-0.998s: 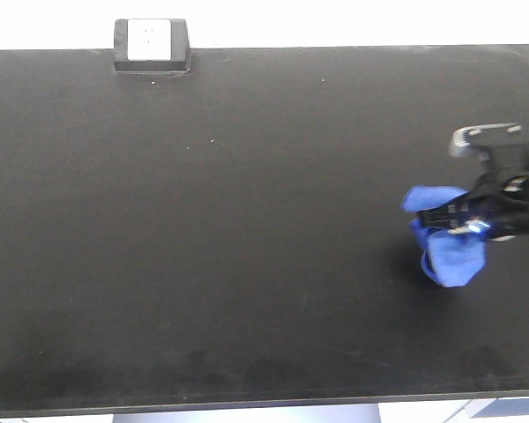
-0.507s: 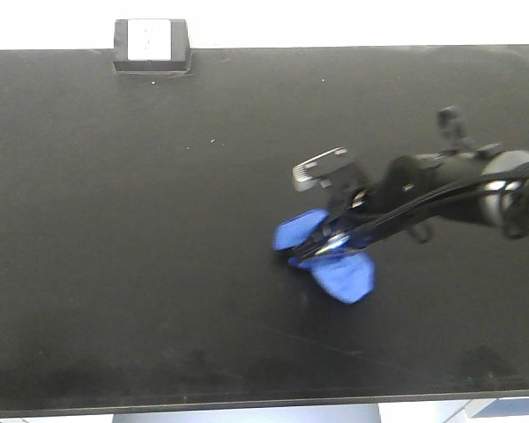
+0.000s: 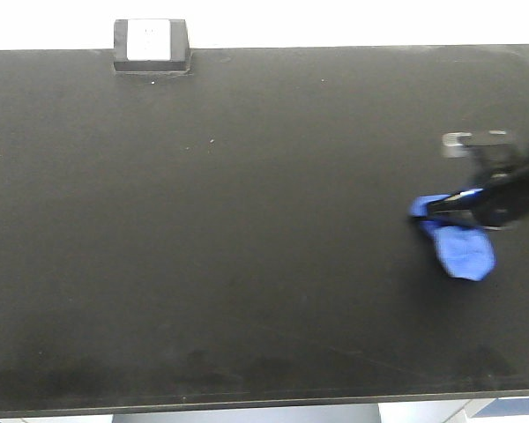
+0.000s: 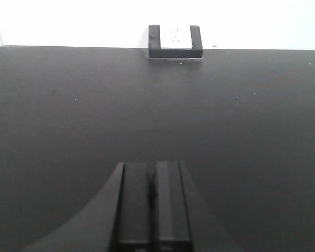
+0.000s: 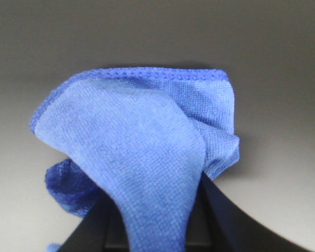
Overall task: Wipe right workspace with blue cloth
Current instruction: 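Wipe the cloth back and forth across the counter with the right gripper, then open the right gripper to release the cloth and withdraw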
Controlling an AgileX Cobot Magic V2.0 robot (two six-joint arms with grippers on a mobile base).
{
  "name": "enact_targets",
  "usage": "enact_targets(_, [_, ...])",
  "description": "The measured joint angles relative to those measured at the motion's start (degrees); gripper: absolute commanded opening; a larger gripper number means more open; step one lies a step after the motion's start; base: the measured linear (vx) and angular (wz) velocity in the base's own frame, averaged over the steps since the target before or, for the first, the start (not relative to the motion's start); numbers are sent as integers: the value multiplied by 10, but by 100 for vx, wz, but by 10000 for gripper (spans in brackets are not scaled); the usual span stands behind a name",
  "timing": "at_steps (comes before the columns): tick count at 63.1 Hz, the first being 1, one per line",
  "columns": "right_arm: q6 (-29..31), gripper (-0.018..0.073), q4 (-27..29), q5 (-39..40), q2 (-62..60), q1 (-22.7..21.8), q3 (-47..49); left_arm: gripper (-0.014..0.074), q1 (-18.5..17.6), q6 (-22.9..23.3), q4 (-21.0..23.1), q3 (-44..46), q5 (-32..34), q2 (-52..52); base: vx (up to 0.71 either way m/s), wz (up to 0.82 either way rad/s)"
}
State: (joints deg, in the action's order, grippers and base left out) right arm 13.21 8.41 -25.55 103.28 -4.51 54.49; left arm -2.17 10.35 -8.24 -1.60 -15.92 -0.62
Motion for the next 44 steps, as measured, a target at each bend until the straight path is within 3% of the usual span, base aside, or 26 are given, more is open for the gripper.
enact_targets(5, [7,-1,27,-4,0,9,0,-6,0,0,0,0,0,0,0,0])
enact_targets(10, [29,-1,56,-6,0,48,0,-6,0,0,0,0,0,0,0,0])
enact_targets(22, [67,-1,127,-4,0,219,0,-6,0,0,0,0,0,0,0,0])
enact_targets(30, [73,-1,135,10,0,291,0,-6,0,0,0,0,0,0,0,0])
enact_targets(37, [73,-1,120,18,0,285,0,-6,0,0,0,0,0,0,0,0])
enact_targets(44, [73,0,89,17,0,232,0,-6,0,0,0,0,0,0,0,0])
